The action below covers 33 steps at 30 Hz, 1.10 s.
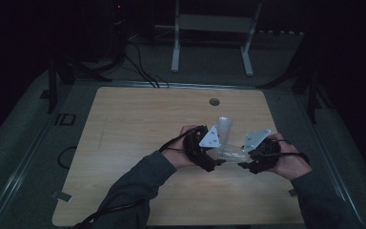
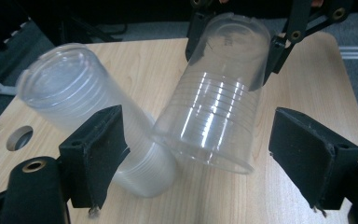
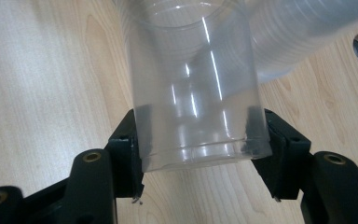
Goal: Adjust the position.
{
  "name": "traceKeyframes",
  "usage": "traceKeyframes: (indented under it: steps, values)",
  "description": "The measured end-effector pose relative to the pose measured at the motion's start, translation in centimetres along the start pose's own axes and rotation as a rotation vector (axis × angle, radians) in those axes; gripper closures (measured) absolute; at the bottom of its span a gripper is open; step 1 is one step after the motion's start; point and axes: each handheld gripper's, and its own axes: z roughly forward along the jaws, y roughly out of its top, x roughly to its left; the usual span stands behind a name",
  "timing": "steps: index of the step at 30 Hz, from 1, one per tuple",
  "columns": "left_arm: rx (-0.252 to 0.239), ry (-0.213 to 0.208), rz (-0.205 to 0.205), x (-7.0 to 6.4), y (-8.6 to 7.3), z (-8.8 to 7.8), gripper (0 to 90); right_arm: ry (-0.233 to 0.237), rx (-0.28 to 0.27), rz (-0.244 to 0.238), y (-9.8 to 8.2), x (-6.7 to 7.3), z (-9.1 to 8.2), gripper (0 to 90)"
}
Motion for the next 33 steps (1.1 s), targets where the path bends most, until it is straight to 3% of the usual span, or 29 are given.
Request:
traceKeyframes:
  steps: [20, 33]
  values:
    - [-0.055, 0.013, -0.094, 1.1, -1.8, -1.4, 18.7, -0.058, -0.136, 0.122, -2.5, 0.0, -0.5, 41.3]
    - [-0.068, 0.012, -0.128, 1.5, -2.5, -1.5, 18.6, -0.077, -0.275, 0.181, -3.0, 0.1, -0.9, 41.3]
